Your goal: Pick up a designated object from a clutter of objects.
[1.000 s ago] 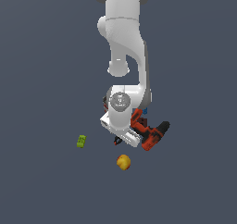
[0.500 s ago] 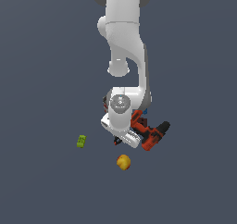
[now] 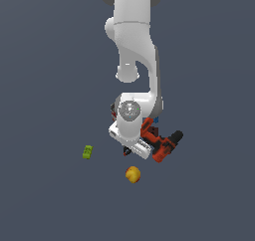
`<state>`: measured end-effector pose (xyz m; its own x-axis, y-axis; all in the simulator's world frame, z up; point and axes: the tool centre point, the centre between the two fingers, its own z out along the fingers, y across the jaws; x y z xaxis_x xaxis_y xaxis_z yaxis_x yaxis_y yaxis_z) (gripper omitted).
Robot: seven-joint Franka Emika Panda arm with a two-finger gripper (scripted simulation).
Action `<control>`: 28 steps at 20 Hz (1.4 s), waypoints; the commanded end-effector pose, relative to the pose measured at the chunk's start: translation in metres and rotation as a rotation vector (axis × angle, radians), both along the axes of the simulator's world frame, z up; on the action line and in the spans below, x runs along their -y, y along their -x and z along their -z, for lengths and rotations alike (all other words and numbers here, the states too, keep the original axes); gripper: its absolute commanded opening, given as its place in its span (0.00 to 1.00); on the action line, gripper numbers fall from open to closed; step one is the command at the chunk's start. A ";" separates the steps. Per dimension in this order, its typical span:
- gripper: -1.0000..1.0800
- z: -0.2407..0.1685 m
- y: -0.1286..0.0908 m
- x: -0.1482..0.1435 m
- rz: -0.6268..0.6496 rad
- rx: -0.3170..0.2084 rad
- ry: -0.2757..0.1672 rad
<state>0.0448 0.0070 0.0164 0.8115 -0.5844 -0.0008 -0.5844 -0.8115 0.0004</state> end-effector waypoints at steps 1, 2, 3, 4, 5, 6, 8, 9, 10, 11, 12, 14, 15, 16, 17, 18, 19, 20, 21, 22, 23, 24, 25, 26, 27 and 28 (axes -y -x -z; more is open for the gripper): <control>0.00 -0.005 0.002 -0.002 0.000 0.001 0.000; 0.00 -0.007 0.003 -0.003 0.000 0.001 0.000; 0.00 -0.010 0.004 -0.005 0.000 0.001 0.000; 0.00 -0.013 0.006 -0.006 0.000 0.001 0.000; 0.00 -0.017 0.008 -0.008 0.000 0.001 0.000; 0.00 -0.021 0.010 -0.010 0.000 0.001 0.000; 0.00 -0.031 0.014 -0.014 0.000 0.001 0.000; 0.00 -0.037 0.017 -0.017 0.000 0.001 0.000; 0.00 -0.042 0.019 -0.020 0.000 0.001 0.000; 0.00 -0.049 0.022 -0.022 0.000 0.001 0.000; 0.00 -0.055 0.026 -0.025 0.000 0.001 0.000; 0.00 -0.070 0.032 -0.032 0.000 0.001 0.000; 0.00 -0.078 0.036 -0.036 0.000 0.001 0.000; 0.00 -0.086 0.040 -0.039 0.000 0.001 0.000; 0.00 -0.094 0.044 -0.043 0.000 0.001 0.000; 0.00 -0.102 0.047 -0.047 0.000 0.001 0.000; 0.00 -0.110 0.051 -0.050 0.000 0.001 0.000; 0.00 -0.119 0.055 -0.054 0.000 0.001 0.000; 0.00 -0.127 0.059 -0.058 0.000 0.001 0.000; 0.00 -0.136 0.062 -0.061 0.000 0.001 0.001; 0.00 -0.144 0.066 -0.065 0.000 0.001 0.001; 0.00 -0.153 0.070 -0.069 0.000 0.001 0.001; 0.00 -0.161 0.074 -0.073 0.000 0.001 0.001; 0.00 -0.170 0.078 -0.077 0.000 0.001 0.002; 0.00 -0.179 0.082 -0.081 0.000 0.001 0.002; 0.00 -0.188 0.086 -0.085 0.000 0.001 0.002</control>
